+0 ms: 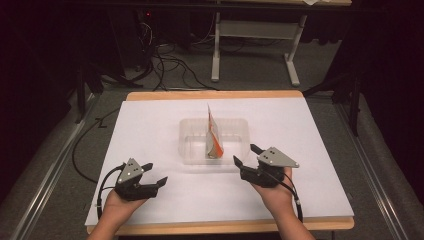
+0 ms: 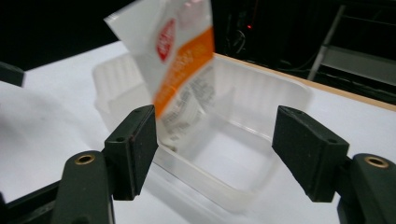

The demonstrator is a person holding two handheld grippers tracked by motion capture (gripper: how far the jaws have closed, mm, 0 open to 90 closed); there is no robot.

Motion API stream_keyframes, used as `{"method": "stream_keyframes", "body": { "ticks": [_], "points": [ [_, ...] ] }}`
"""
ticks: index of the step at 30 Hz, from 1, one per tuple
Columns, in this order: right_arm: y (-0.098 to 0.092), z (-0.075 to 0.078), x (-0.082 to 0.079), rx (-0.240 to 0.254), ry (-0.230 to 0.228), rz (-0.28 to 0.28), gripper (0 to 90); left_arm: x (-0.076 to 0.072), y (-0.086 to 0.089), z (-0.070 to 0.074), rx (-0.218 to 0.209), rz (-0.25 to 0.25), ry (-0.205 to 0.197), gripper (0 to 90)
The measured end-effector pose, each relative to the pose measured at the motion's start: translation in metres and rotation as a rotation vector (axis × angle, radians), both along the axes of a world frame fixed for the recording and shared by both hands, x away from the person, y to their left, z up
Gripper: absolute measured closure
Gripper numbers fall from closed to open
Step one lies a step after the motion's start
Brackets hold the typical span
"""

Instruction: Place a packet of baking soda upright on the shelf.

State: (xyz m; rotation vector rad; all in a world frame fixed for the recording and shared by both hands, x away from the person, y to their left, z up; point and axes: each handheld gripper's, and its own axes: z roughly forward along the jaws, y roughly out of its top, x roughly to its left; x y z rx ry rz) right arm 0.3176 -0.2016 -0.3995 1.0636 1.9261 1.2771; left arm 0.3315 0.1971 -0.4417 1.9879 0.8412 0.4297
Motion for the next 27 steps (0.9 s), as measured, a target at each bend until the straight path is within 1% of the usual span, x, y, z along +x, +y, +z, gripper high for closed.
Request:
{"method": "stream_keyframes", "body": {
  "ticks": [5, 11, 14, 15, 16, 17, 18, 19, 21, 22, 27],
  "points": [
    [-0.029, -0.003, -0.005, -0.018, 0.011, -0.050, 32.0, 0.001, 0.002, 0.000, -0.002, 0.006, 0.002, 27.7],
    [-0.066, -0.006, -0.014, -0.024, 0.033, -0.118, 32.0, 0.001, 0.002, -0.001, -0.002, 0.012, 0.005, 27.7],
    [-0.083, -0.015, -0.021, -0.026, 0.059, -0.152, 32.5, 0.001, 0.002, -0.002, -0.001, 0.018, 0.007, 27.7],
    [-0.087, -0.020, -0.024, -0.026, 0.083, -0.160, 33.1, 0.001, 0.002, -0.002, -0.001, 0.020, 0.008, 27.7],
    [-0.091, -0.026, -0.024, -0.030, 0.120, -0.165, 33.0, 0.001, 0.001, -0.002, -0.004, 0.020, 0.009, 27.7],
    [-0.094, -0.030, -0.023, -0.032, 0.181, -0.163, 32.2, 0.001, 0.001, -0.002, -0.006, 0.020, 0.013, 27.7],
    [-0.095, -0.032, -0.021, -0.040, 0.219, -0.169, 32.5, 0.001, 0.000, -0.002, -0.006, 0.019, 0.015, 27.7],
    [-0.095, -0.034, -0.020, -0.051, 0.218, -0.174, 33.1, 0.001, -0.001, -0.003, -0.005, 0.019, 0.015, 27.7],
    [-0.094, -0.036, -0.018, -0.062, 0.213, -0.167, 33.4, 0.001, -0.001, -0.003, 0.000, 0.019, 0.015, 27.6],
    [-0.093, -0.036, -0.018, -0.053, 0.213, -0.168, 33.6, 0.001, -0.002, -0.003, -0.001, 0.020, 0.018, 27.6],
    [-0.090, -0.034, -0.018, -0.059, 0.195, -0.158, 33.6, 0.000, -0.002, -0.003, -0.005, 0.029, 0.020, 27.8]
  ]
}}
